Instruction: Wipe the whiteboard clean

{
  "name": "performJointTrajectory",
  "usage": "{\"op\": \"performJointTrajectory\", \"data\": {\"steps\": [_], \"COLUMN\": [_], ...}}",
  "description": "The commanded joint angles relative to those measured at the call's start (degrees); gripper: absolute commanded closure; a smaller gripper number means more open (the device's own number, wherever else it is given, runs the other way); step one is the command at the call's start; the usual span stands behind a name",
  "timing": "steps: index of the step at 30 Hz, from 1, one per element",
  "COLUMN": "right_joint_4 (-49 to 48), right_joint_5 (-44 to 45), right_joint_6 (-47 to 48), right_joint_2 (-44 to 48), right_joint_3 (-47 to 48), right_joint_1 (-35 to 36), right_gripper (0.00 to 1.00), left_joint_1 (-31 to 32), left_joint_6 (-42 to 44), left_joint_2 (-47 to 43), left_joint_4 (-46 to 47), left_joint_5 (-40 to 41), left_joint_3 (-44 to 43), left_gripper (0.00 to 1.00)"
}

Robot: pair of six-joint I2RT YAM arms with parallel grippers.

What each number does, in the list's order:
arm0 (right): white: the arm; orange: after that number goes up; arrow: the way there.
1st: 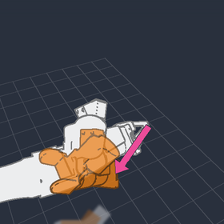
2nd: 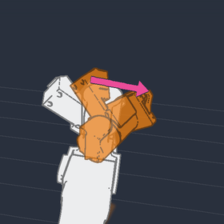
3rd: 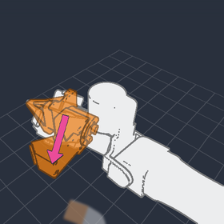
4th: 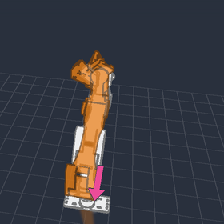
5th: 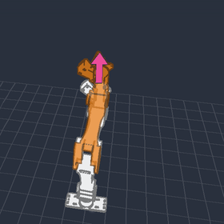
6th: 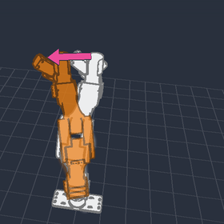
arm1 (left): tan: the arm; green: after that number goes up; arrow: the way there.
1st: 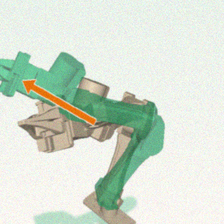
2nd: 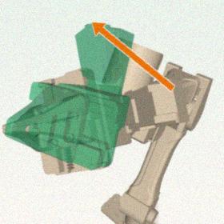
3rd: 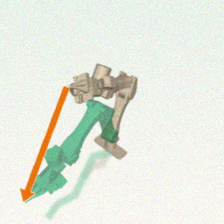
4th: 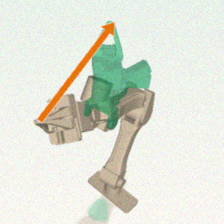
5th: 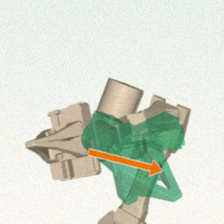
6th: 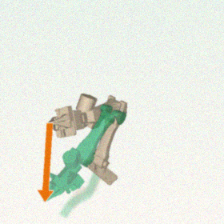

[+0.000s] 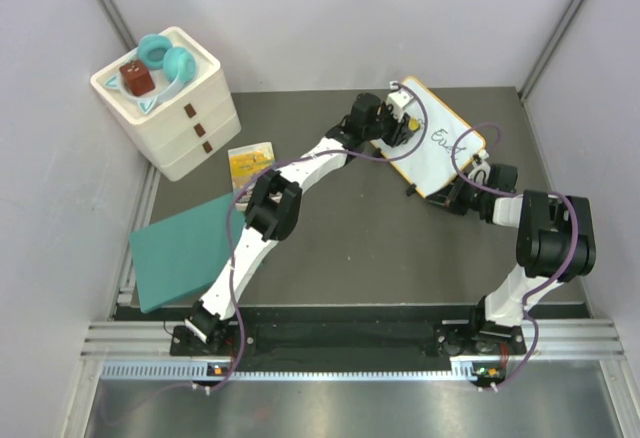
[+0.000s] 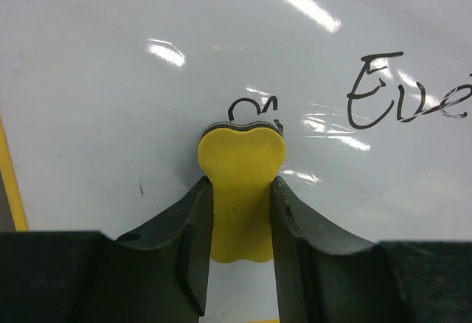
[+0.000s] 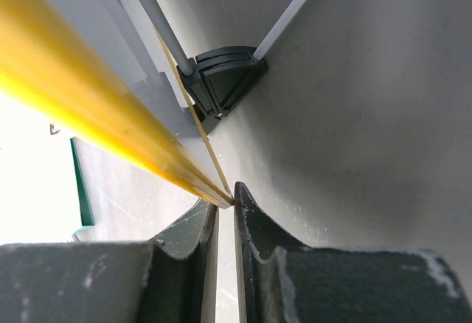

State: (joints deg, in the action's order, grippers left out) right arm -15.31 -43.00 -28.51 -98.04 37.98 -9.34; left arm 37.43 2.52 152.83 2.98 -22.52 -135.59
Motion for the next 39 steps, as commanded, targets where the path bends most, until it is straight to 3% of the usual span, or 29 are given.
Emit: {"op": "performJointTrajectory", "data": {"steps": [1, 6, 18, 23, 31, 39], "right_joint_4": [6.9, 7.0, 7.0, 7.0, 7.0, 7.1], "right_joint_5": [-3.0, -3.0, -3.0, -3.1, -3.0, -3.1], "right_joint_6": [4.8, 4.8, 4.8, 4.8, 4.8, 4.9], "right_joint_2": [-1.8, -1.9, -2.1, -2.0, -2.0, -2.0], "right_joint_3": [-0.2, -0.1, -0.1, -0.1, -0.1, -0.1], "right_joint_1": [3.5, 3.5, 3.6, 3.6, 3.6, 3.6], "right_gripper": [1.00, 1.00, 1.00, 1.00, 1.00, 1.00], "left_joint_1": [0.8, 2.0, 2.7, 2.8, 2.3, 2.6], "left_joint_6": [4.3, 6.3, -6.5, -11.4, -8.4, -12.5], "left_joint_2": [1.1, 0.5, 1.7, 2.6, 2.8, 2.7], "left_joint_4": [-12.2, -7.8, 12.8, 24.6, 30.5, 39.5], "left_joint_5": [-1.6, -1.5, -0.1, 5.0, 16.1, 15.8], "left_joint_3": [0.1, 1.1, 1.8, 2.6, 3.7, 4.5], "left_gripper": [1.00, 1.00, 1.00, 1.00, 1.00, 1.00]}}
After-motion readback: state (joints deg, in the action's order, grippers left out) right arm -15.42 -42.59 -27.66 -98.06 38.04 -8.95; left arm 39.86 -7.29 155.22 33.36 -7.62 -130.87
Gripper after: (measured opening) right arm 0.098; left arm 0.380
